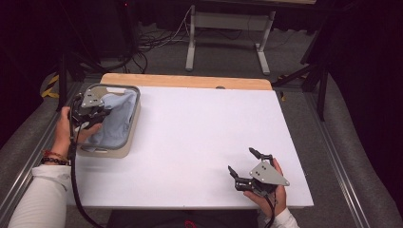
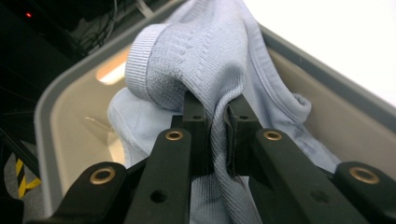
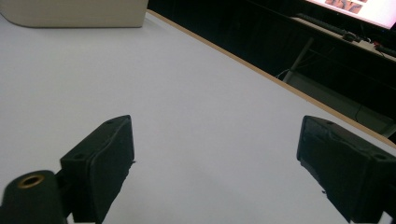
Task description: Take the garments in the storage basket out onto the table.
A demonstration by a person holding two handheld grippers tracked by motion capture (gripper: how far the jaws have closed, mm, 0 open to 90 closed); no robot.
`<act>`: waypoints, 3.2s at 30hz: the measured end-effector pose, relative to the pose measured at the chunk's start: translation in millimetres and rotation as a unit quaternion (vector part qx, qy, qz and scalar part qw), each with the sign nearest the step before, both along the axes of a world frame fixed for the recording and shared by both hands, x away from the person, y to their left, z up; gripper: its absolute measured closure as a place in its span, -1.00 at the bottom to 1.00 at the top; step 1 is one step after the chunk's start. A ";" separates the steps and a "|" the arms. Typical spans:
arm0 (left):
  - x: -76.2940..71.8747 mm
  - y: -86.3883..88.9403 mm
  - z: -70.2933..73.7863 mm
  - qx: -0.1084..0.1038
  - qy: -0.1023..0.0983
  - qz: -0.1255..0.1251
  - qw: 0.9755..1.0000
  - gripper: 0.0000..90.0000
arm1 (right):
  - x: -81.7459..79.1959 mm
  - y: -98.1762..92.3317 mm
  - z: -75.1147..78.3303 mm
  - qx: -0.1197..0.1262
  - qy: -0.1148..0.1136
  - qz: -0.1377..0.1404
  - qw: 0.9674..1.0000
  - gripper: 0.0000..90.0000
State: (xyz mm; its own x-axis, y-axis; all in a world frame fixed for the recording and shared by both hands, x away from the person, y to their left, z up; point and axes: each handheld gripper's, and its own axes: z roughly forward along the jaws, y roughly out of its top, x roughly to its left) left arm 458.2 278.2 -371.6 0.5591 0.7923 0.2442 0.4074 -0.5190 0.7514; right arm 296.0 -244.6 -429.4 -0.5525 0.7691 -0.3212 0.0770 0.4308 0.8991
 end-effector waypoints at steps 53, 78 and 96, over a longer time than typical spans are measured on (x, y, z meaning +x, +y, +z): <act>-13.2 13.1 38.7 -0.089 -0.083 0.009 0.992 0.82 | 1.8 -2.6 -0.5 -0.003 0.001 -0.007 1.000 -0.73; -23.7 1.2 84.2 -0.078 -0.124 0.003 0.989 0.82 | 1.6 -2.4 -0.2 -0.001 -0.001 -0.010 1.000 -0.73; -34.5 -15.7 119.7 -0.088 -0.157 -0.017 0.983 0.82 | 0.7 -3.8 1.1 0.004 -0.006 -0.012 1.000 -0.72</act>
